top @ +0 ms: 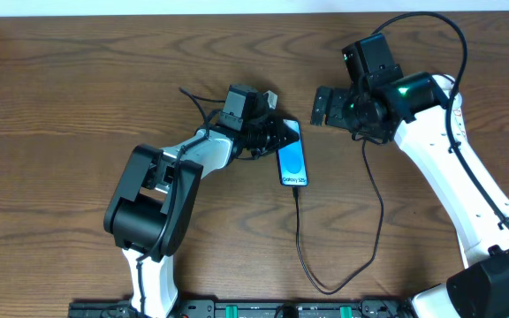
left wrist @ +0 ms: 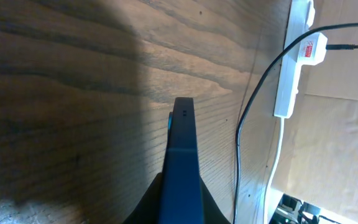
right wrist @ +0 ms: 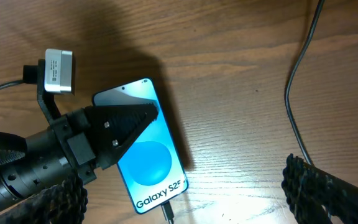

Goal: Plug charger to phone and switch on socket
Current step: 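Lower the phone onto the table center with the left gripper, then rotate the held phone upright on the table with the left gripper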

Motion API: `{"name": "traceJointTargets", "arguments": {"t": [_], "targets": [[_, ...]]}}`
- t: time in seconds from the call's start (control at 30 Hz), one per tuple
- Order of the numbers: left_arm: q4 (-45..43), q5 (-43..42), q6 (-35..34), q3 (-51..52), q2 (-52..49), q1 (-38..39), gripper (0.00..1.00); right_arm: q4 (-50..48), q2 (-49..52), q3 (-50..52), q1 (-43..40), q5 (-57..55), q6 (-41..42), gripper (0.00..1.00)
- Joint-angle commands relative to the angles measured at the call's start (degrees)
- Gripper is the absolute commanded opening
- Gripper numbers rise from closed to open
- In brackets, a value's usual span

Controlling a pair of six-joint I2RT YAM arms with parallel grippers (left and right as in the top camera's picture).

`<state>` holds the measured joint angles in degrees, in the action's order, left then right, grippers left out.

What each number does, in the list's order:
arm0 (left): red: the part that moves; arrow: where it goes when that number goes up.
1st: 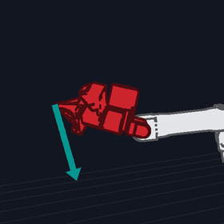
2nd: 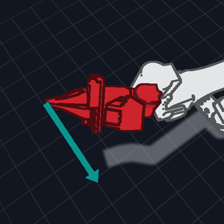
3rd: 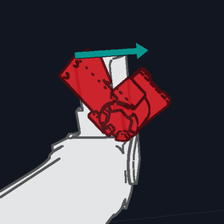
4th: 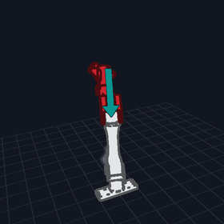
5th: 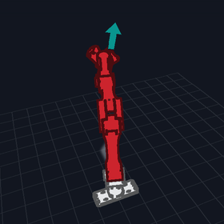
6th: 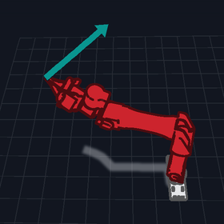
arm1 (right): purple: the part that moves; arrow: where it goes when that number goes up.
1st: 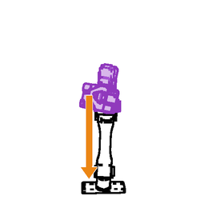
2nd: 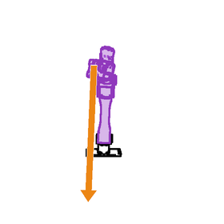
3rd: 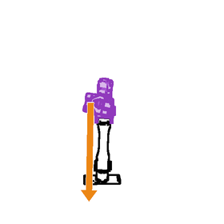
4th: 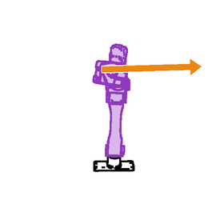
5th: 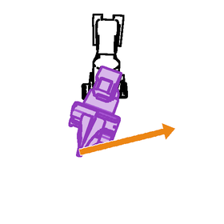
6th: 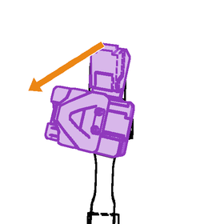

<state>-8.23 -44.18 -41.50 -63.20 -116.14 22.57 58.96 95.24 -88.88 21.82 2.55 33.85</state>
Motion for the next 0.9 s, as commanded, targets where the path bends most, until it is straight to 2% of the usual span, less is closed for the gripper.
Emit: {"name": "traceJointTargets", "arguments": {"t": [0.0, 0.87], "targets": [[0.44, -0.07, 1.03, 0.26, -0.04, 0.20, 0.08, 0.24, -0.83, -0.24, 0.04, -0.94, -0.72, 0.99], [5.64, 1.42, 3.19, 0.35, -0.15, 0.66, 0.08, -0.07, -0.83, -0.24, 0.57, -0.96, -0.70, 0.99]]}}
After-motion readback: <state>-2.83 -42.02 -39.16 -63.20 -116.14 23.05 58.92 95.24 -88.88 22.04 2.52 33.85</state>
